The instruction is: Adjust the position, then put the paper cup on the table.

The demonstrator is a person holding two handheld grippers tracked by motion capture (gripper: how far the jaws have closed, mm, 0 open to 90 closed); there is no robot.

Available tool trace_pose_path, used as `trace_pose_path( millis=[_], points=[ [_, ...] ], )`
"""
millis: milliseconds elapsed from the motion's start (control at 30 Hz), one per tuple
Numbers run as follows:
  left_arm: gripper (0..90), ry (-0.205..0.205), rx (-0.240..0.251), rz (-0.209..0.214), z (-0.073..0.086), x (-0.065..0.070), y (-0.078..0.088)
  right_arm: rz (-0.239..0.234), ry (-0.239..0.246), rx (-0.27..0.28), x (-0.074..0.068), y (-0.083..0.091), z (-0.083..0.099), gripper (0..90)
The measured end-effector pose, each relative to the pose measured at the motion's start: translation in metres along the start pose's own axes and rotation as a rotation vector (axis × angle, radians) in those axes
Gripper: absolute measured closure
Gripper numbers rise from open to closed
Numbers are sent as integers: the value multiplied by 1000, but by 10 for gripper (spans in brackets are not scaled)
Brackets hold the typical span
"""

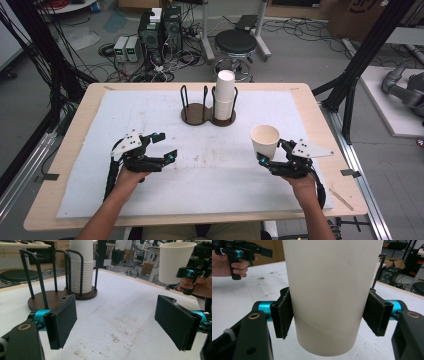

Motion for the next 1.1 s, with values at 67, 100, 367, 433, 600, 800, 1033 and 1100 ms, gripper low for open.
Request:
trace_pose_path(
  millis=[67,100,367,433,600,800,1033,1100],
  points=[
    [179,1,5,-1,0,0,0,-1,-3,3,0,1,0,321],
    [179,1,7,-1,-1,0,0,2,0,4,0,2,0,321],
    [179,6,5,-4,0,-1,0,23,-24,24,4,6,2,321],
    [179,7,6,-3,0,-2,0,30,-30,33,6,6,2,321],
    [179,14,3,-7,1,-3,-1,57,-39,29,11,3,3,321],
    [182,10,-1,-8,1,-2,-2,114,-68,4,22,-5,10,321],
    [183,5,-4,-9,0,-2,-3,192,-105,-34,39,-17,18,321],
    [183,5,-8,-11,0,-2,-3,210,-117,-51,45,-21,22,321]
  ],
)
Point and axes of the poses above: each handheld gripper's, and its own axes: y roughly backward along the jaws, z roughly out of its underside, x roughly to its right, the point moved 1 cm from there along -y, roughly forward along the jaws, and after that the axes turned 5 degrees about y, right-handed, at the moved point
